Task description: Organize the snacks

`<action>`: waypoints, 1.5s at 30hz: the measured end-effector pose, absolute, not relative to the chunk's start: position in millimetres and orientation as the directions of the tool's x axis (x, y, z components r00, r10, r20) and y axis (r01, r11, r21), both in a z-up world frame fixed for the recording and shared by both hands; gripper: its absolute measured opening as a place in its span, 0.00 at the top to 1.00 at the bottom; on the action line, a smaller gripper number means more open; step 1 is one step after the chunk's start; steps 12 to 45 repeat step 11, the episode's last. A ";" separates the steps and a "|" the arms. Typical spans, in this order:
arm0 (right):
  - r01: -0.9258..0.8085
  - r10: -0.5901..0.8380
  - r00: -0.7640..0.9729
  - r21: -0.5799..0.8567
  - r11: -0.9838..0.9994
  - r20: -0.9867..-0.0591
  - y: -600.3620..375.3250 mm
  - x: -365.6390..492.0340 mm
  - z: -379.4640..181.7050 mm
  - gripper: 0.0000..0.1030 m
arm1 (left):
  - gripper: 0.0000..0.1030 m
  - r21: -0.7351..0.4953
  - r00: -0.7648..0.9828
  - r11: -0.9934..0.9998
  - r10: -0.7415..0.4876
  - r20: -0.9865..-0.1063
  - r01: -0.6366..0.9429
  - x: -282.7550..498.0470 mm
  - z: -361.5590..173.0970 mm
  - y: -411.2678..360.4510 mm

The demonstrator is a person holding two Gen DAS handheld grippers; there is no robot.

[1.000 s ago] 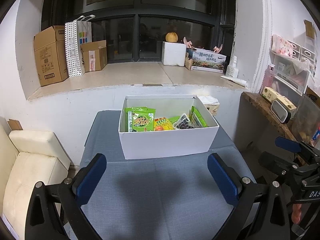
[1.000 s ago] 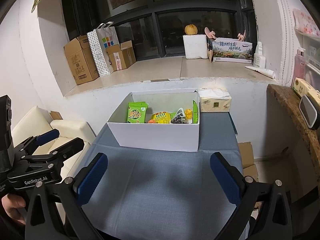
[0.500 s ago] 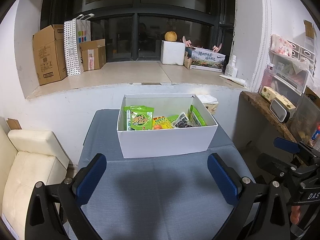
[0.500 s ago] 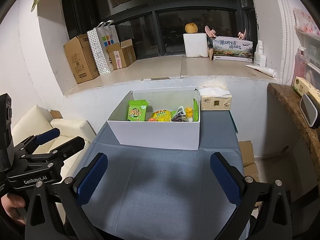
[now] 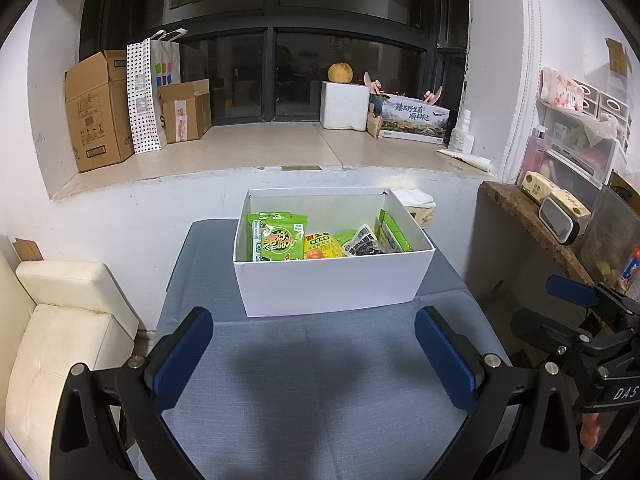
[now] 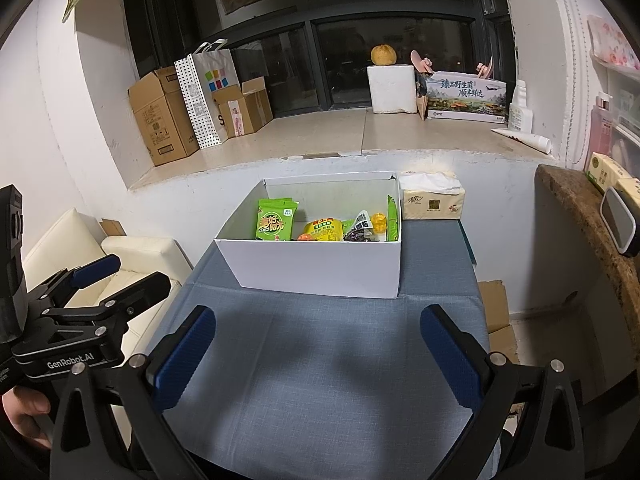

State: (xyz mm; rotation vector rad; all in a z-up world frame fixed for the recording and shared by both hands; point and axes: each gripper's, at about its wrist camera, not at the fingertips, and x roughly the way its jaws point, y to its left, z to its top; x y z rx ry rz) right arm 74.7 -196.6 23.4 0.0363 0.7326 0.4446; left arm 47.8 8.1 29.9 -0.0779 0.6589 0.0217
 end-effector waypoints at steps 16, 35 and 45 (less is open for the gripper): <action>-0.381 0.404 0.652 0.185 0.906 -0.641 -196.6 74.3 21.1 0.00 | 0.00 -0.072 0.792 0.997 -0.012 -0.610 -0.040 47.6 29.0 6.8; -0.381 0.404 0.652 0.185 0.906 -0.641 -196.6 74.3 21.1 0.00 | 0.00 -0.072 0.792 0.997 -0.012 -0.610 -0.040 47.6 29.0 6.8; -0.381 0.404 0.652 0.185 0.906 -0.641 -196.6 74.3 21.1 0.00 | 0.00 -0.072 0.792 0.997 -0.012 -0.610 -0.040 47.6 29.0 6.8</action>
